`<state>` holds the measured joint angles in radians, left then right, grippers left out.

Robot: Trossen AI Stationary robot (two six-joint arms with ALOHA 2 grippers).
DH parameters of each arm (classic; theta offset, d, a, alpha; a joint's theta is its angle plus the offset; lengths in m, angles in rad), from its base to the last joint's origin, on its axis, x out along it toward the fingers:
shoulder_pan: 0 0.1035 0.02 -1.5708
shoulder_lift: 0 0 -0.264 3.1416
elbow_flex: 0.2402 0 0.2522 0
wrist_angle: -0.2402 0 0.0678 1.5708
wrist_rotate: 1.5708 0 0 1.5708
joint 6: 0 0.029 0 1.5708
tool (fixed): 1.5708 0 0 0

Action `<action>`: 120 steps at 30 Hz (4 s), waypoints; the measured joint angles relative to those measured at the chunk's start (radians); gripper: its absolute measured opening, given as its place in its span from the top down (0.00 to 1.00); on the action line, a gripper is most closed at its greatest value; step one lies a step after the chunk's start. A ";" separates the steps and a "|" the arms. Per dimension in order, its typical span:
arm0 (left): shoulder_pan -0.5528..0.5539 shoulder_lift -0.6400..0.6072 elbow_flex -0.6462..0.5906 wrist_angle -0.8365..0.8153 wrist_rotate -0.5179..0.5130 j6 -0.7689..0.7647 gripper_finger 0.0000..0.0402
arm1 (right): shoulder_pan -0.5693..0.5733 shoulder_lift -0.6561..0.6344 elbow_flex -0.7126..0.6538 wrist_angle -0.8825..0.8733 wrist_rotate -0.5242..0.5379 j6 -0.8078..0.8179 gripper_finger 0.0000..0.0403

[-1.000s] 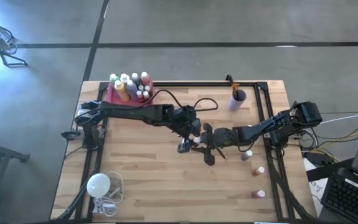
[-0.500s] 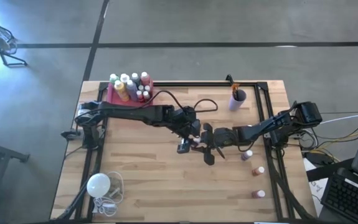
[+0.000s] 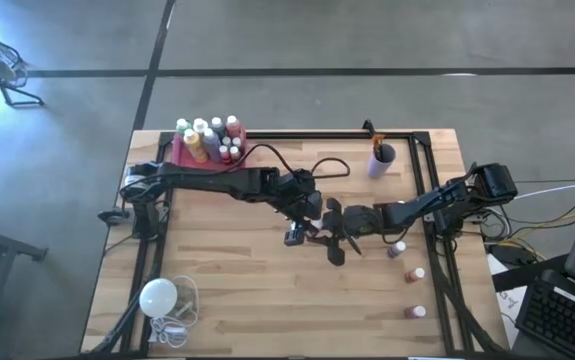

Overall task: Pick & Place Paint Supplies
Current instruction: Put the small pink paint bottle into the pink bin

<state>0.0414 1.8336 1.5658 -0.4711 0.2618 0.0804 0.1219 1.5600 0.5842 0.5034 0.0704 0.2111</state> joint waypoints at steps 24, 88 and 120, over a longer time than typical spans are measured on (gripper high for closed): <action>0.000 -0.058 -0.013 -0.110 -0.270 -0.056 0.69 | 0.002 0.000 -0.007 -0.100 0.002 0.073 0.35; 0.352 -0.758 -1.058 0.509 -0.795 -0.396 0.69 | -0.042 0.000 -0.020 -0.064 0.333 0.126 0.20; 0.411 -0.453 -1.048 0.746 -0.784 -0.400 0.69 | -0.042 0.000 -0.022 -0.080 0.333 0.126 0.33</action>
<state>0.4526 1.3808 0.5182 0.2745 -0.5223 -0.3199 0.0795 1.5600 0.5625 0.4229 0.4034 0.3370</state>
